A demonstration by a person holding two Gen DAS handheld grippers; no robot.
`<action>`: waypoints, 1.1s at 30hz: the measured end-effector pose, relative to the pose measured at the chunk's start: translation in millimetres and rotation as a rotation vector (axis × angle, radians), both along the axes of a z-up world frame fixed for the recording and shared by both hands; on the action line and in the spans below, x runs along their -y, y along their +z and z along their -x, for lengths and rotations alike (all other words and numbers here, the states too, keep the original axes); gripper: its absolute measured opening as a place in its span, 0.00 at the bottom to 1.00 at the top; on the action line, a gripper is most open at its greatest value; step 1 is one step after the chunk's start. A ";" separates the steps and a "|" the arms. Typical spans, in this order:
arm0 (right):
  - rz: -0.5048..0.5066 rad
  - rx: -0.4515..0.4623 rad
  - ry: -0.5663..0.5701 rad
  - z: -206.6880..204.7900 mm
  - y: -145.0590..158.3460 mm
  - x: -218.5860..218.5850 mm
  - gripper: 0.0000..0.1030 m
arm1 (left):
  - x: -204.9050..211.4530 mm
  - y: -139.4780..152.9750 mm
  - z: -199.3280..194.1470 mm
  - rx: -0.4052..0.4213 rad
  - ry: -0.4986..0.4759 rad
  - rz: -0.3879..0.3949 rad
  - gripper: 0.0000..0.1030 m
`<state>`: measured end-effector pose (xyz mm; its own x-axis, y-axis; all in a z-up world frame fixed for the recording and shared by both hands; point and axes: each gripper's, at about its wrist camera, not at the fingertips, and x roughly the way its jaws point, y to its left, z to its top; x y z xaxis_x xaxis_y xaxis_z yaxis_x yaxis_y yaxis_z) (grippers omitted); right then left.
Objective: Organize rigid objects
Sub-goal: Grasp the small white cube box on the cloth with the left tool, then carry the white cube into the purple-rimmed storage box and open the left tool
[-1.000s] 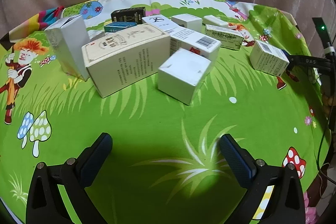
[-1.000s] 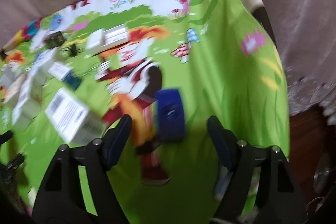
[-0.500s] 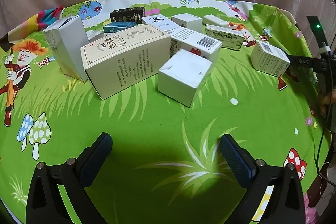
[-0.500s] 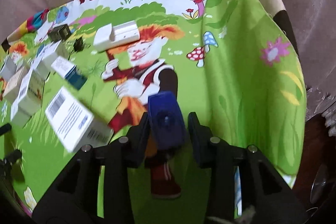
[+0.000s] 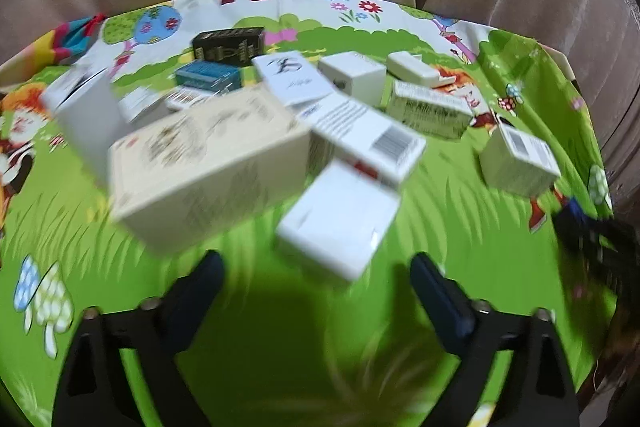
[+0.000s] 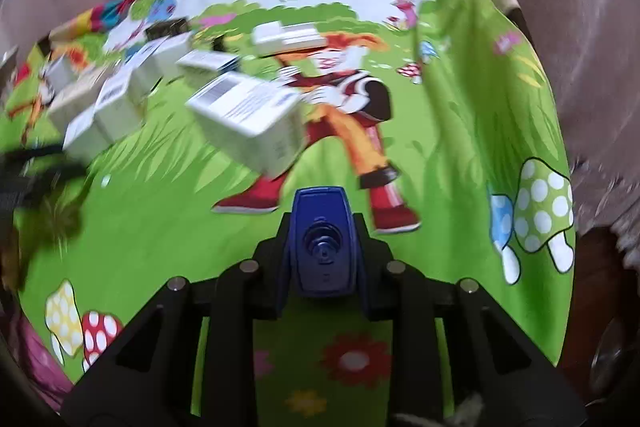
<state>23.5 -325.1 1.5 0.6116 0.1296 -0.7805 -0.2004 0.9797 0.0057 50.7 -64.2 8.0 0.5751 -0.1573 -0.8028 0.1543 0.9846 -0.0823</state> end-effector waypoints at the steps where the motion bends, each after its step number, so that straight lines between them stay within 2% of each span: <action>1: 0.012 0.003 0.013 0.7 0.0 -4.5 0.30 | 3.2 -1.4 -4.6 0.005 -0.004 -0.022 0.68; 2: 0.009 0.001 0.017 -0.4 -0.2 -6.2 0.30 | 8.1 -1.9 -7.9 0.028 -0.002 -0.077 0.49; 3: -0.001 -0.002 0.016 -1.8 -0.5 -6.3 0.30 | 10.0 -0.4 -8.0 0.050 -0.016 -0.083 0.40; 5: -0.010 -0.001 0.013 -2.7 -0.7 -6.7 0.30 | 8.2 1.2 -2.8 0.037 -0.038 -0.059 0.40; 7: -0.011 0.008 0.015 -1.5 -1.4 -6.6 0.30 | 3.1 3.5 11.8 0.064 -0.039 -0.052 0.40; 9: -0.020 0.011 0.013 -1.0 -1.6 -5.3 0.30 | -10.5 1.9 30.9 0.082 -0.006 -0.047 0.40; 12: -0.005 0.019 0.010 -1.7 -1.7 -8.6 0.30 | -27.7 3.9 49.4 0.111 0.029 0.001 0.40; 15: 0.004 0.022 0.012 -1.3 -1.5 -10.3 0.30 | -34.5 5.5 62.3 0.127 0.057 -0.039 0.40; 20: 0.004 0.024 0.011 -1.5 -1.6 -10.2 0.30 | -47.4 13.6 67.2 0.142 0.106 -0.015 0.40; 23: 0.002 0.026 0.011 -1.1 -1.8 -9.9 0.30 | -49.0 14.2 78.5 0.162 0.106 -0.036 0.40; 29: -0.035 0.009 0.007 3.3 0.1 -12.1 0.30 | -53.2 1.3 88.7 0.123 0.108 -0.021 0.40; 33: -0.060 -0.006 0.087 20.6 4.7 -41.3 0.30 | -55.2 1.4 102.0 0.122 0.110 -0.026 0.40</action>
